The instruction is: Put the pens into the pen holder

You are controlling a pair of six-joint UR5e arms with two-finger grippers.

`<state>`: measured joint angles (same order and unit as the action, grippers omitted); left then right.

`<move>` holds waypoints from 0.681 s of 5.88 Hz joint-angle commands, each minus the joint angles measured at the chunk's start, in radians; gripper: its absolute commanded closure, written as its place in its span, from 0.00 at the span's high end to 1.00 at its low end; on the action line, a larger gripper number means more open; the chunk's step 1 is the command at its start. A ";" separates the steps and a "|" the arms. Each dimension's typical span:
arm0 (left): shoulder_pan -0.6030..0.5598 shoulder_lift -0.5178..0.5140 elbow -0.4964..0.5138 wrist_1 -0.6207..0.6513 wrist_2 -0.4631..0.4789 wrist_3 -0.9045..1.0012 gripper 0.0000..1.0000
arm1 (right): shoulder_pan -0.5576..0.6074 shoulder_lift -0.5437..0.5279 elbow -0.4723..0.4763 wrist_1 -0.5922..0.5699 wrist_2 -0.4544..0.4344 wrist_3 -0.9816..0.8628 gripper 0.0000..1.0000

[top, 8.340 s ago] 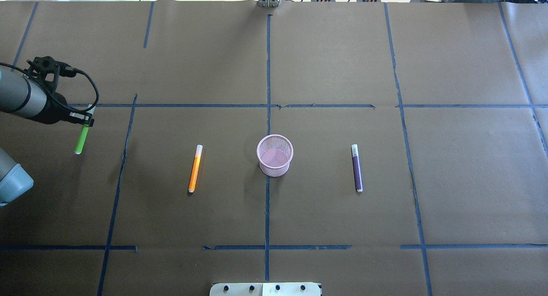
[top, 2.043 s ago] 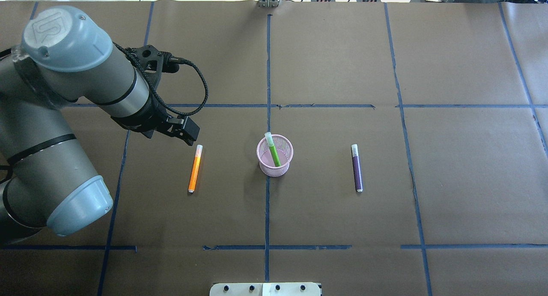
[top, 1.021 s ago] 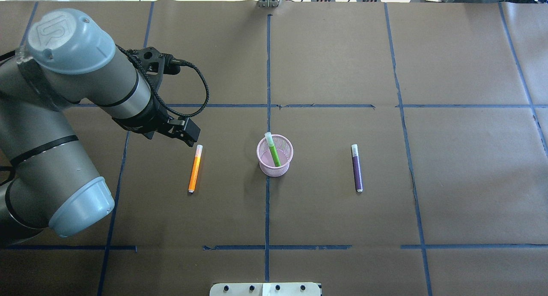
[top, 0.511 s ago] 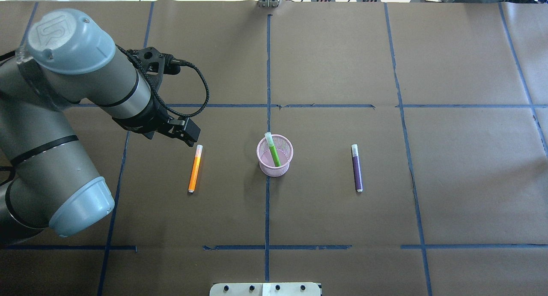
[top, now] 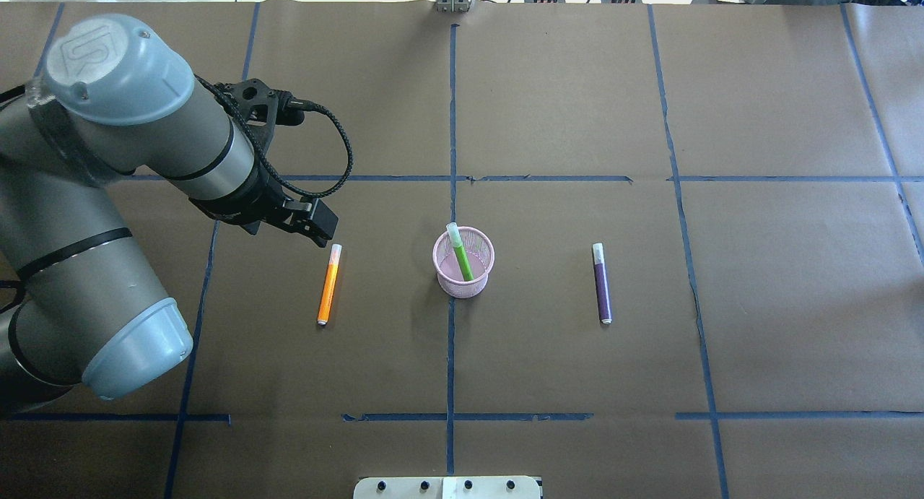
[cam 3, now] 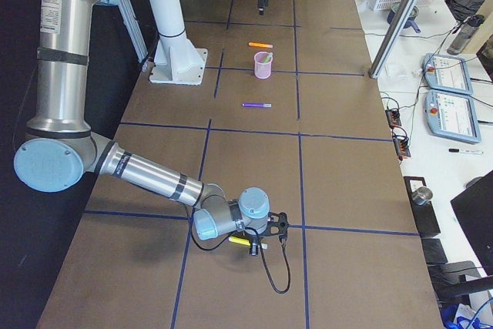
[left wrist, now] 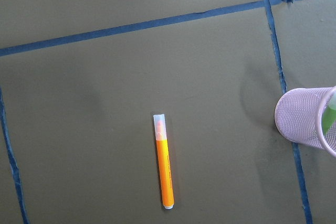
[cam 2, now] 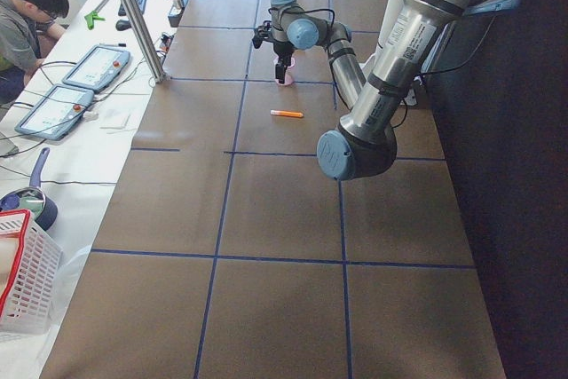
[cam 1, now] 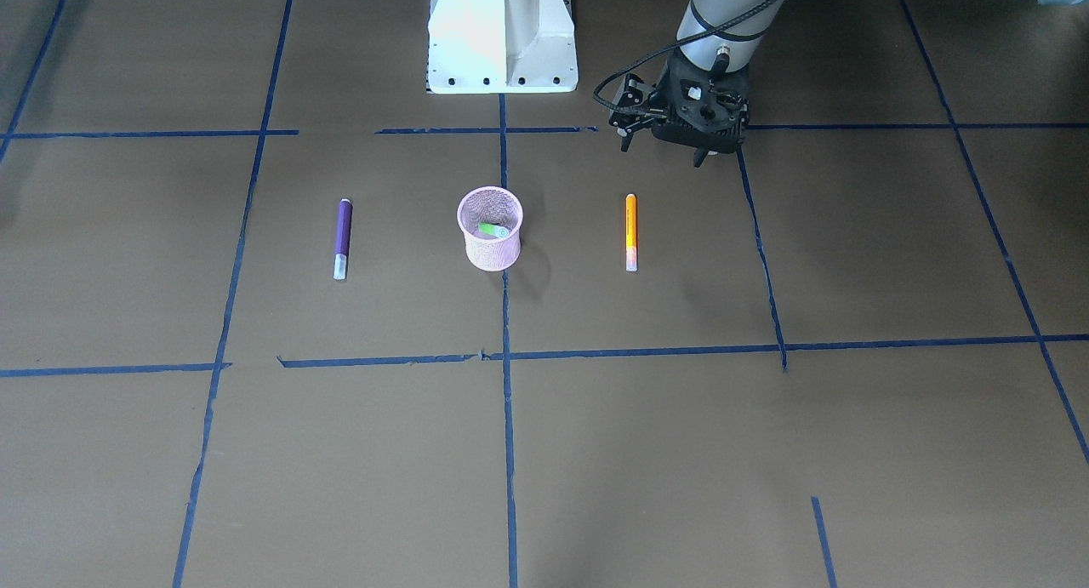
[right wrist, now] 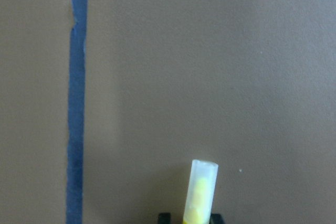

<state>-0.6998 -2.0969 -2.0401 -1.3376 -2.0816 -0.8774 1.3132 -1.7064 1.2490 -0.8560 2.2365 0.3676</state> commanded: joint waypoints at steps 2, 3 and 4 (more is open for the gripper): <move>0.000 0.000 -0.002 0.000 0.000 0.000 1.00 | 0.000 -0.012 0.004 0.041 0.000 -0.001 0.07; 0.000 0.000 -0.002 0.000 0.002 0.000 1.00 | 0.001 -0.009 0.024 0.046 0.006 0.002 0.00; 0.000 0.000 0.000 0.002 0.000 0.000 1.00 | 0.003 -0.012 0.088 0.043 0.006 0.002 0.00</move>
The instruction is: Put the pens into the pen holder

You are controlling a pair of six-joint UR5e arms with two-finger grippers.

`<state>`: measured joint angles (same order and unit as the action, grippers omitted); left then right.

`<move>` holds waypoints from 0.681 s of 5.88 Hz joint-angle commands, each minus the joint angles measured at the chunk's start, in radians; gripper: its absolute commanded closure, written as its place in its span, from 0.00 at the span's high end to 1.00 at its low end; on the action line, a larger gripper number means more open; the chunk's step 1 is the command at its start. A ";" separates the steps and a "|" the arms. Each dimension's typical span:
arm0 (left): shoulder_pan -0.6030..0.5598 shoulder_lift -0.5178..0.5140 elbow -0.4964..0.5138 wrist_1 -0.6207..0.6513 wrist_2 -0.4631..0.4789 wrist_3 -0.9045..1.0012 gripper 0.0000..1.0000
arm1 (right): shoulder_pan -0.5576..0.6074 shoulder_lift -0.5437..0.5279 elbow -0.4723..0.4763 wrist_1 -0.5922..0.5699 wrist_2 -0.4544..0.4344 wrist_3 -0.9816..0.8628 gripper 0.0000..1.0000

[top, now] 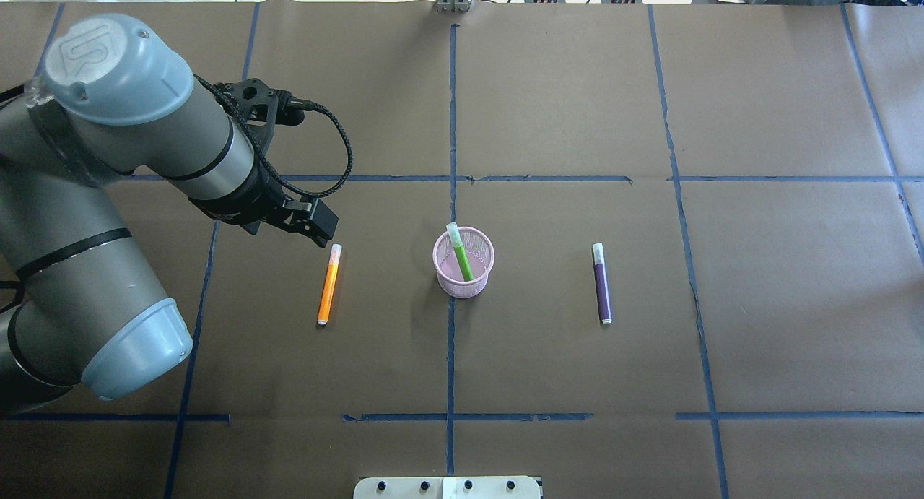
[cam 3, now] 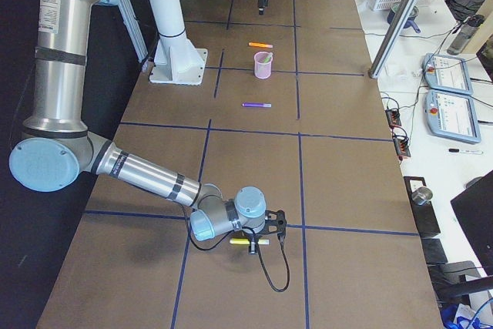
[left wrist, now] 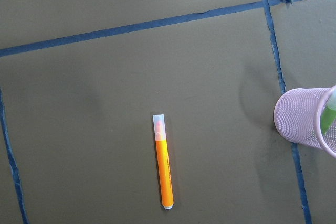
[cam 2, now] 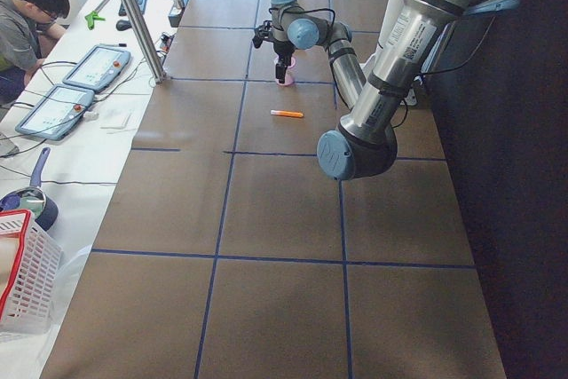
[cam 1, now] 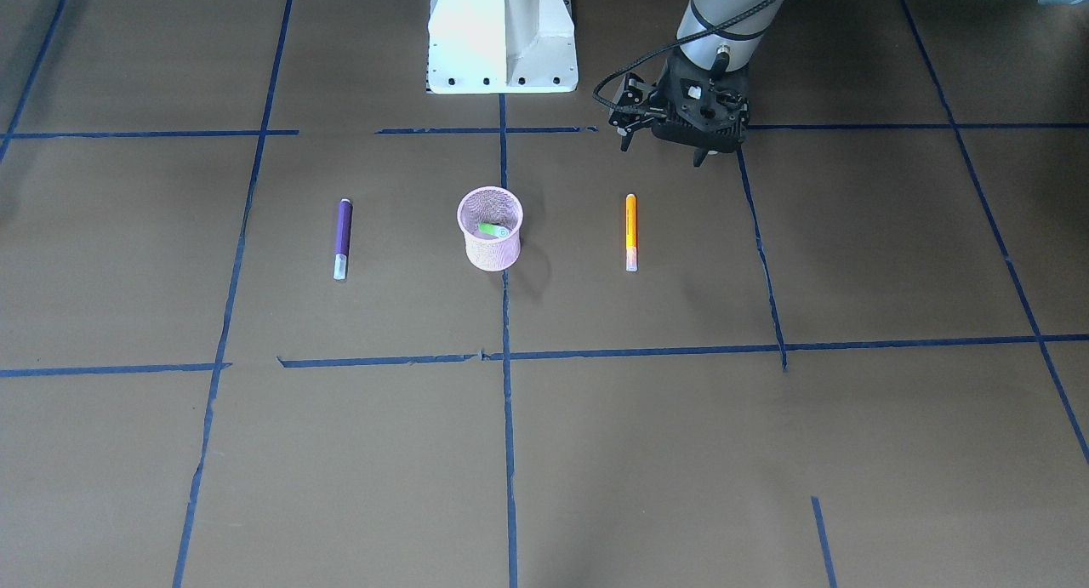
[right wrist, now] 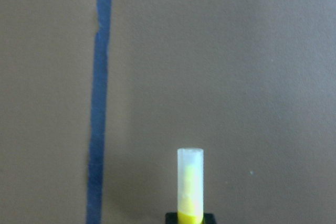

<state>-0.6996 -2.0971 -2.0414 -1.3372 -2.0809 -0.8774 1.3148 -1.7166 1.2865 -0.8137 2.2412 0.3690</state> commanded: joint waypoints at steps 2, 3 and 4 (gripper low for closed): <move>0.000 0.002 0.003 0.000 0.001 0.002 1.00 | 0.008 -0.012 0.240 0.014 -0.002 -0.002 0.00; 0.000 0.002 0.003 0.000 0.001 0.000 1.00 | 0.006 -0.003 0.332 0.040 0.011 0.010 0.01; 0.000 0.002 0.004 0.000 0.001 0.000 1.00 | 0.004 0.008 0.368 0.044 0.103 0.089 0.00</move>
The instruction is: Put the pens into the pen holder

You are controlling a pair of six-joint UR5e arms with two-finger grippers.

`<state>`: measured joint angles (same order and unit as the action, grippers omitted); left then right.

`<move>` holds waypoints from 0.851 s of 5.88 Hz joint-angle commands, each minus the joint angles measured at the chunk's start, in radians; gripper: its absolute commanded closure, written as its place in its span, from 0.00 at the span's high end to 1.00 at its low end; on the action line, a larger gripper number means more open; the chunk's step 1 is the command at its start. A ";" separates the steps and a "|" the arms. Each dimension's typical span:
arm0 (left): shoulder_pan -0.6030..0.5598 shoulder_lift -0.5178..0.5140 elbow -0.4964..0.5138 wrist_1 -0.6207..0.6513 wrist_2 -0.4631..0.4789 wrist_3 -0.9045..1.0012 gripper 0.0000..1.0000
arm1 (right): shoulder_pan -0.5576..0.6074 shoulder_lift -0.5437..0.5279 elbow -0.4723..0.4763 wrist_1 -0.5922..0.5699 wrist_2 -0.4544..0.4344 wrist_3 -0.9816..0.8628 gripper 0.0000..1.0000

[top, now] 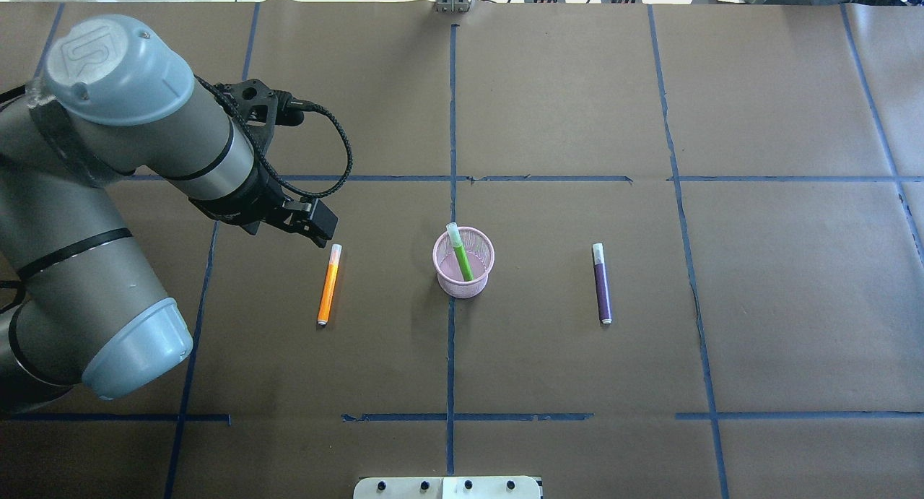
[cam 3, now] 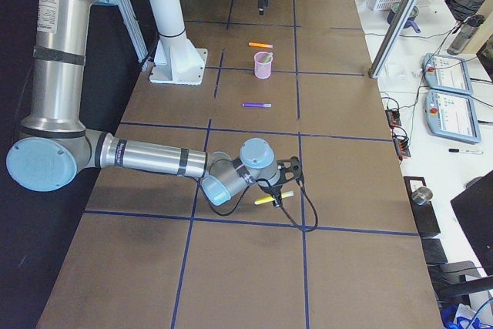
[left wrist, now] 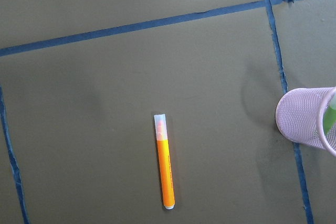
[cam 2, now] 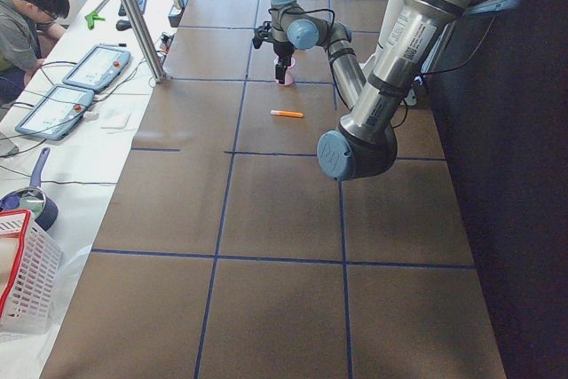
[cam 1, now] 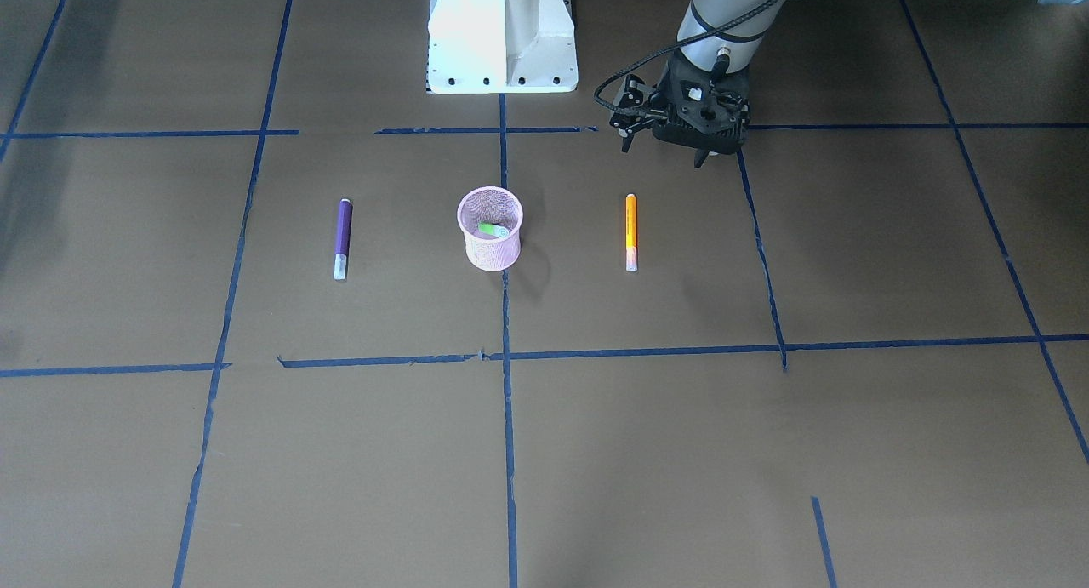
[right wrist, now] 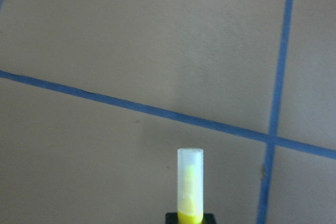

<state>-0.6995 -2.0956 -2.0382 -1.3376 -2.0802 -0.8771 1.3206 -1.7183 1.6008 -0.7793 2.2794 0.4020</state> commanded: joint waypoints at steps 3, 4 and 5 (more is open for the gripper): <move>0.000 -0.003 0.004 0.000 -0.001 -0.002 1.00 | -0.113 0.246 0.114 0.035 0.033 0.252 0.00; 0.000 -0.004 0.004 0.000 -0.001 0.000 1.00 | -0.207 0.296 0.160 0.031 -0.082 0.256 0.00; 0.000 -0.004 0.004 0.000 -0.001 0.001 1.00 | -0.313 0.310 0.191 0.028 -0.225 0.297 0.00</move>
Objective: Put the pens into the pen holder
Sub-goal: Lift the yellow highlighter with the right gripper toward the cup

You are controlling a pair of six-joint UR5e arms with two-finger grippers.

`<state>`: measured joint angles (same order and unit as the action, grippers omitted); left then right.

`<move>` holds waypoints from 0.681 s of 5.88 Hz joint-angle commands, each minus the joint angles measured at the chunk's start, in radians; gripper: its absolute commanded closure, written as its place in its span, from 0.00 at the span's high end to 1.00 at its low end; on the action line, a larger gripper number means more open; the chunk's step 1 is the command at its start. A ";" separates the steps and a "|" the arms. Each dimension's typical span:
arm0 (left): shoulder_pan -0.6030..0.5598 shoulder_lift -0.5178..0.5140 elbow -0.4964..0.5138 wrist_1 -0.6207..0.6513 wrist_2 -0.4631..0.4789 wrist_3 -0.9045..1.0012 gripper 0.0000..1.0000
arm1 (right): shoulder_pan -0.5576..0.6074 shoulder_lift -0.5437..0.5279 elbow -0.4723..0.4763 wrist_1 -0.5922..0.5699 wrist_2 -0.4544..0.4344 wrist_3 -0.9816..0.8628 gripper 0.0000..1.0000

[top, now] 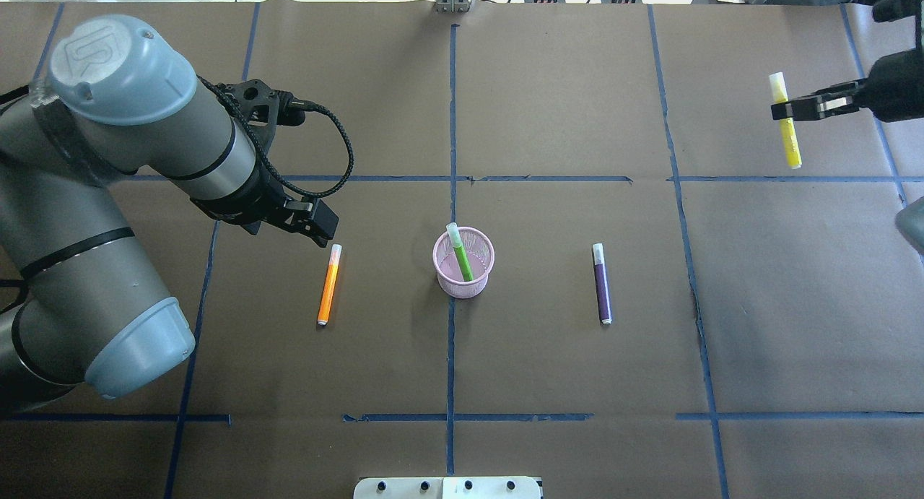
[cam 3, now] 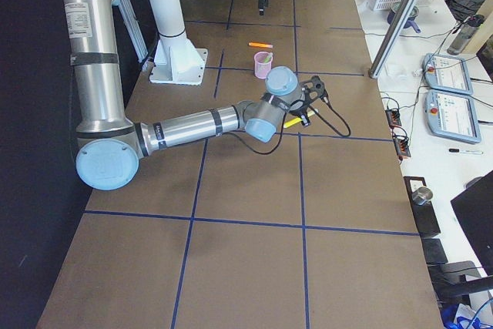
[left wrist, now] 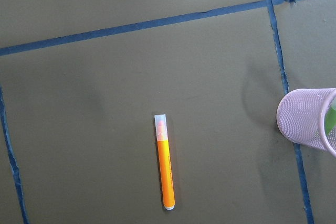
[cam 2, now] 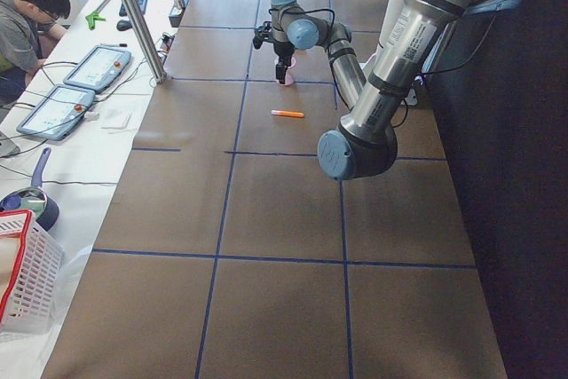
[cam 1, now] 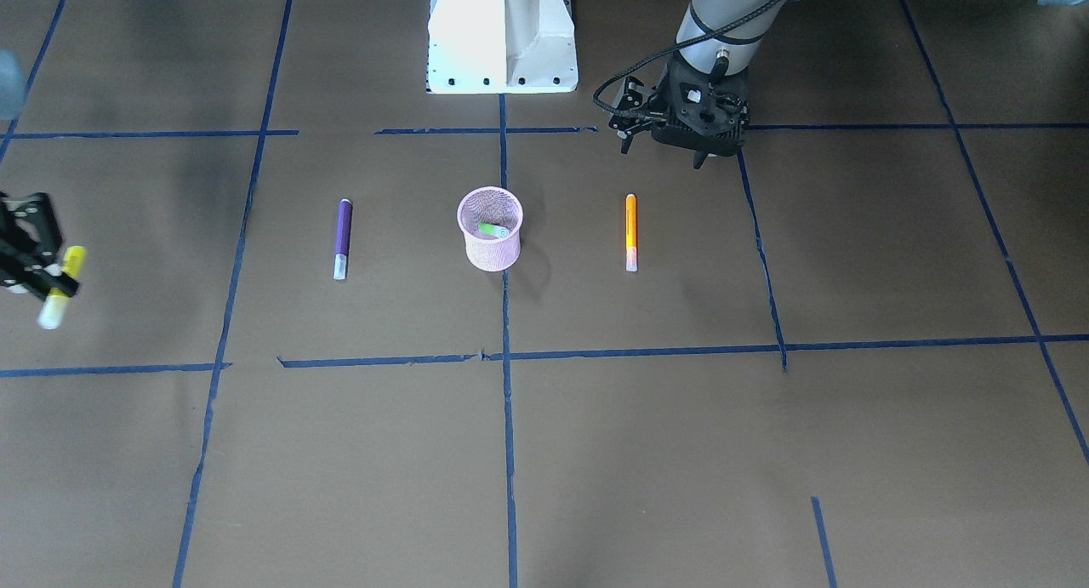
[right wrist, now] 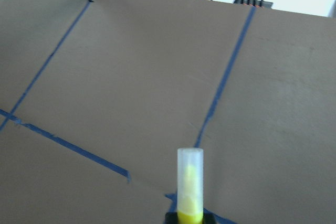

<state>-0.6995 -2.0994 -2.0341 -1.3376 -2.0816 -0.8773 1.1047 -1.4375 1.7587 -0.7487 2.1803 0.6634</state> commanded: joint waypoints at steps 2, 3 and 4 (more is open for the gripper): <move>-0.003 0.001 0.005 0.000 0.000 0.009 1.00 | -0.365 0.159 0.032 -0.020 -0.520 0.201 0.00; -0.012 0.004 0.006 0.011 0.000 -0.005 1.00 | -0.441 0.257 0.038 -0.119 -0.633 0.223 0.00; -0.038 0.028 0.005 0.018 0.000 -0.090 1.00 | -0.469 0.328 0.047 -0.183 -0.672 0.286 0.00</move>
<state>-0.7177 -2.0888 -2.0291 -1.3269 -2.0816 -0.9063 0.6816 -1.1844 1.7978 -0.8653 1.5758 0.8948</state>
